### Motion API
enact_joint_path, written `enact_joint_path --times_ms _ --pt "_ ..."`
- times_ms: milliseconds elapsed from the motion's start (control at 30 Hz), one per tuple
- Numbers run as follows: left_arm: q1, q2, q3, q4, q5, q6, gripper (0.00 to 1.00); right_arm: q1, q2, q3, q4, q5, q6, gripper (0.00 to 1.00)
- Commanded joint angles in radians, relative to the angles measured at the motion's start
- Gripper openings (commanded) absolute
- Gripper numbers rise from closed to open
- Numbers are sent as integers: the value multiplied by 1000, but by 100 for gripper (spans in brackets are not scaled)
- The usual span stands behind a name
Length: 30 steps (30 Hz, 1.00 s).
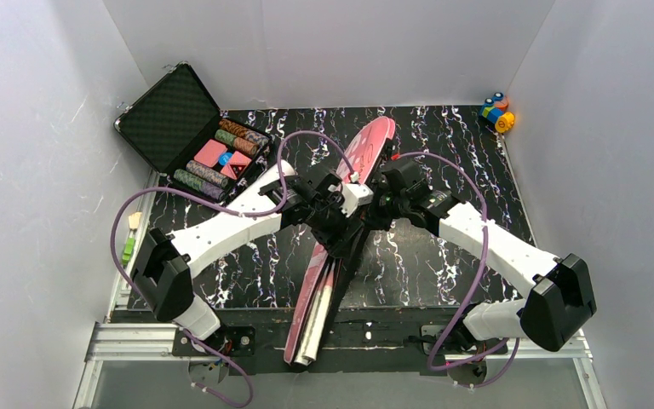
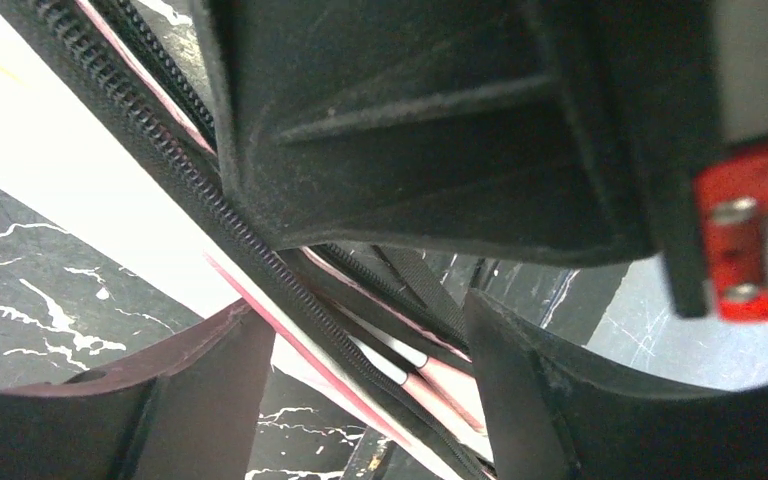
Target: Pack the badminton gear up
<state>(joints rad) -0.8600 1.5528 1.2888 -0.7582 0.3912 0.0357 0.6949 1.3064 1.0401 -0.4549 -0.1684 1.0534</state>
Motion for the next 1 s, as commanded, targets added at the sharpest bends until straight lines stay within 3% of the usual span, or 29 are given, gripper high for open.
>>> enact_joint_path --times_ms 0,433,500,600,667,967 --pt "-47 -39 -11 13 -64 10 63 26 -10 77 83 -6 41 1" --pt "-47 -109 -34 1 -191 34 8 26 -46 82 62 32 51 1" --pt "-47 -115 -34 -3 -192 38 0 25 -42 104 41 30 43 11" --pt "-47 -118 -32 -14 -180 46 0 9 -53 132 -6 38 22 32" --pt "-47 -128 -28 -18 -164 51 0 -20 -75 134 -29 39 10 40" --pt "-38 -154 12 -51 -110 68 0 -292 -153 88 -28 -74 -23 50"
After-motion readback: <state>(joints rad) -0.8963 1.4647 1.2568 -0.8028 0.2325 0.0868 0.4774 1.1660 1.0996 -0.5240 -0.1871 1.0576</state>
